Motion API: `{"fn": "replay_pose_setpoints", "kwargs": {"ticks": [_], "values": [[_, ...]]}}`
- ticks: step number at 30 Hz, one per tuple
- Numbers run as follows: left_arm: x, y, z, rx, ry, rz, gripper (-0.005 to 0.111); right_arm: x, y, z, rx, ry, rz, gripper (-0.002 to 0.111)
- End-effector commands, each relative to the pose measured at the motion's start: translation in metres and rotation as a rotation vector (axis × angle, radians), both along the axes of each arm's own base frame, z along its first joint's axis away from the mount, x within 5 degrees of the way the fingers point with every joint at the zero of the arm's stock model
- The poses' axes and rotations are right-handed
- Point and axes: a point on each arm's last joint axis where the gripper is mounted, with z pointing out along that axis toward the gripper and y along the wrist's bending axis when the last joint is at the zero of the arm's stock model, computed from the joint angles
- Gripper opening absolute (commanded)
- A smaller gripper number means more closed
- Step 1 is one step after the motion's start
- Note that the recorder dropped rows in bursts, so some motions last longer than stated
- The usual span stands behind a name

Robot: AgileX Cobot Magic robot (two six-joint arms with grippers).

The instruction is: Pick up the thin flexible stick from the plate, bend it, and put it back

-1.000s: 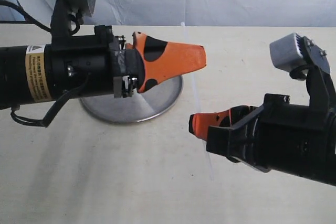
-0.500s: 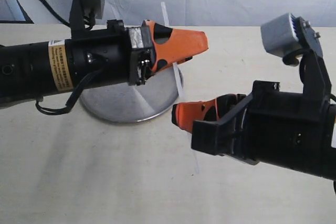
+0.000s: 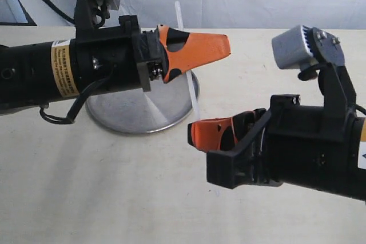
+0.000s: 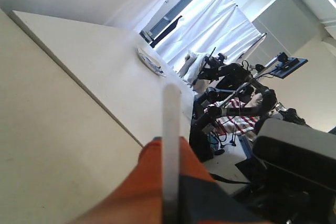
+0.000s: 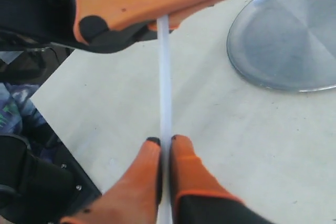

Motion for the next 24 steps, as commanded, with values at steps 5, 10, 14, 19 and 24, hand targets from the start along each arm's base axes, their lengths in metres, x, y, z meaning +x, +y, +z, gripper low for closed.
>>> {"fn": "replay_pose_setpoints", "kwargs": {"ticks": [5,10,14,19,24], "values": [[-0.008,-0.004,0.009,-0.051,-0.059,-0.093,0.0,0.002,0.001,0.002,-0.026,-0.068,0.017,0.019],[-0.008,-0.005,0.014,-0.073,-0.072,-0.109,0.0,0.002,0.001,0.002,-0.026,-0.068,0.017,0.057],[-0.009,-0.005,0.016,-0.087,-0.063,-0.116,0.0,0.004,0.004,-0.002,-0.045,-0.052,0.018,0.057],[-0.009,-0.005,0.017,-0.099,-0.027,-0.128,0.0,0.012,0.013,-0.016,-0.089,-0.017,0.014,0.056],[-0.01,-0.005,0.012,-0.043,-0.039,-0.131,0.0,0.019,0.018,-0.019,-0.069,-0.031,-0.011,0.029]]}}
